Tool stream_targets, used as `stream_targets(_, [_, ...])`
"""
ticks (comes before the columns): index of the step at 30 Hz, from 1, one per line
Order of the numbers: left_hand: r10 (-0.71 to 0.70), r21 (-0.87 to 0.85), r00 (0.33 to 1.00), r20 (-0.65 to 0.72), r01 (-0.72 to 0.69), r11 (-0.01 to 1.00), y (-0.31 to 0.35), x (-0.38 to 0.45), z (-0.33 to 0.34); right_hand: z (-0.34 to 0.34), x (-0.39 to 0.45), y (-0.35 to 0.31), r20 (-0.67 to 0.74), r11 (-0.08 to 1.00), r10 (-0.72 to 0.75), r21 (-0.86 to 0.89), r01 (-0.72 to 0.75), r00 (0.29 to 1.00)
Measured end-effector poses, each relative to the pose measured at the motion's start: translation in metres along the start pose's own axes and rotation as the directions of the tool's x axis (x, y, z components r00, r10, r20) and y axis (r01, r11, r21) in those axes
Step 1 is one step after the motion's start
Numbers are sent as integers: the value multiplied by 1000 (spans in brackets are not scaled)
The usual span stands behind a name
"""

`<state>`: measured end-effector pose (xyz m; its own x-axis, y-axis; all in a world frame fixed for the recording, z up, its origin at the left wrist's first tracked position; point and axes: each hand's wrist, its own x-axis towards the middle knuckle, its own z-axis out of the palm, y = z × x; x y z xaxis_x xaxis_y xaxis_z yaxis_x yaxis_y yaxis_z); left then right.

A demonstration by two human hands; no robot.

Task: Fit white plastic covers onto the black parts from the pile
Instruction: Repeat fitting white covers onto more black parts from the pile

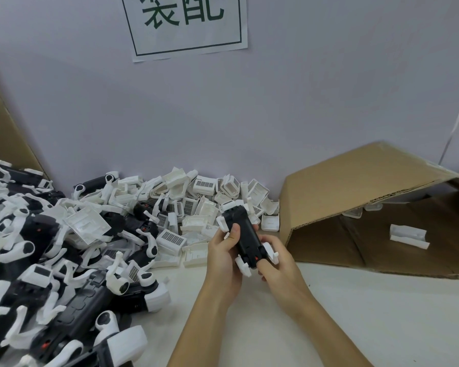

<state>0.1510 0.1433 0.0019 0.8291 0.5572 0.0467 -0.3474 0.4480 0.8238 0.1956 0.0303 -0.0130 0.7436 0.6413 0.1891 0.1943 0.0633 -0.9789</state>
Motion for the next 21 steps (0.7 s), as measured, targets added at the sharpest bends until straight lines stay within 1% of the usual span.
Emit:
stream_targets(6, [28,35,999,30,-29,999,1,-2,2,-1,1,2,-44,999,-42,-20,41,998])
stream_targets(9, [34,39,999,42,-36,999,2,-1,1,-1,0,2,-43,998,-58,-34,57,997])
stream_targets(12, [47,70,999,16,-48,996,2,-1,1,-1,1,1,-10,998,-42,37,42,999])
stream_targets(14, [54,83,998,-18,-53,995,0,-1,3,-1,2,2,-16,997,-61,38,62,998])
stream_targets(17, [34,73,995,-92,-27,997,1,0,3,0,2,4,-117,991,-134,-19,133,984])
stream_targets(21, [-4,94,983,-184,22,995,6,3,-2,2,2,6,-304,968,-251,-97,232,919])
